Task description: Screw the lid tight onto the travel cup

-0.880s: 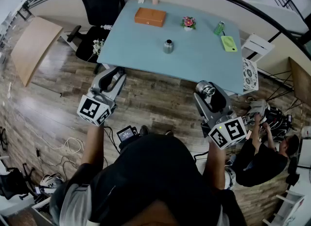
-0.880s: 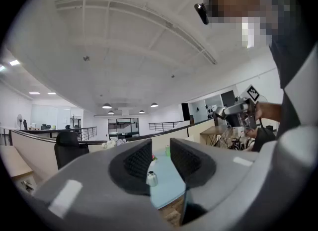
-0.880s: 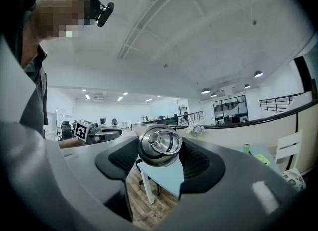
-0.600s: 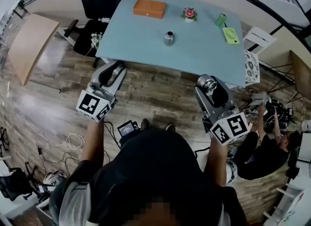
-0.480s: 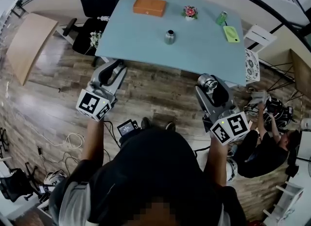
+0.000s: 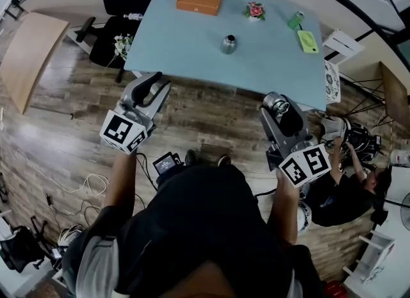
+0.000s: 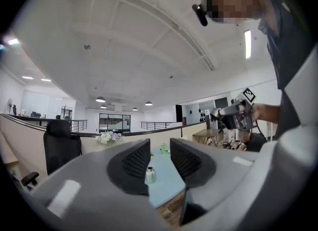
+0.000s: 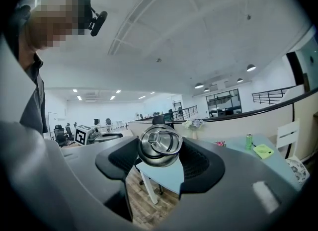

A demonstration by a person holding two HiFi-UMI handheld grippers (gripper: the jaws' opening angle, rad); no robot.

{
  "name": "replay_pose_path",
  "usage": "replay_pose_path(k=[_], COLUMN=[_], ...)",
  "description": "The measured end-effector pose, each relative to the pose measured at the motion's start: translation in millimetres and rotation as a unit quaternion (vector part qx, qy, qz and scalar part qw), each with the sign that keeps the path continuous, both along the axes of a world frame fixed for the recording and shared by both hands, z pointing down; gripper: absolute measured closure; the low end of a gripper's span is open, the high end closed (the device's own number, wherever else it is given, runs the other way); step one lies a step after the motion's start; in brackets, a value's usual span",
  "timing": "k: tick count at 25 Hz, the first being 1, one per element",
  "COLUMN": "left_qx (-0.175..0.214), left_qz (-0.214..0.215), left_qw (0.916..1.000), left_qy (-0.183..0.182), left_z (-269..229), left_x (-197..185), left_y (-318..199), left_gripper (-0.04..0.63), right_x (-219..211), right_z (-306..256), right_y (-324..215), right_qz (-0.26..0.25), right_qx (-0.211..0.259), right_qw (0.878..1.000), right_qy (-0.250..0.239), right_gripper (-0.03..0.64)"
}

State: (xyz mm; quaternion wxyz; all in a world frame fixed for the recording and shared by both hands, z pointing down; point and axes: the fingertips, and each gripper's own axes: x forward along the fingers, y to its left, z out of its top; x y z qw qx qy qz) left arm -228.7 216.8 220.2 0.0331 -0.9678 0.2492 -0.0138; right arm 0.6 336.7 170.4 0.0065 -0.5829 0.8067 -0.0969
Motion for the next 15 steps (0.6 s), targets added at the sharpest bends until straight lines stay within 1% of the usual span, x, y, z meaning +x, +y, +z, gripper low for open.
replay_pose_path(k=[4,9,12,15], left_qx=[-0.008,-0.010,-0.010,-0.012], left_qz=[0.008,0.014,0.003,-0.017], left_qw=[0.9999,0.9998,0.9999,0.9996], left_qy=[0.005,0.000,-0.011,-0.017], left_z=[3,5,7,7], left_x=[5,20,30,39], left_y=[-9,-17,-24,-30], left_gripper=[0.451,0.449,0.435,0.423], right_x=[1,18,31,44], right_z=[0,4,9,17], right_y=[-11,-29,-44,-62], right_qz=[0.000,-0.003,-0.016,-0.038], right_qx=[-0.007,-0.013,-0.013,-0.016], right_qw=[1.000,1.000,1.000,0.999], right_qy=[-0.001,-0.006,-0.015,-0.026], right_gripper=[0.356,0.356,0.356,0.356])
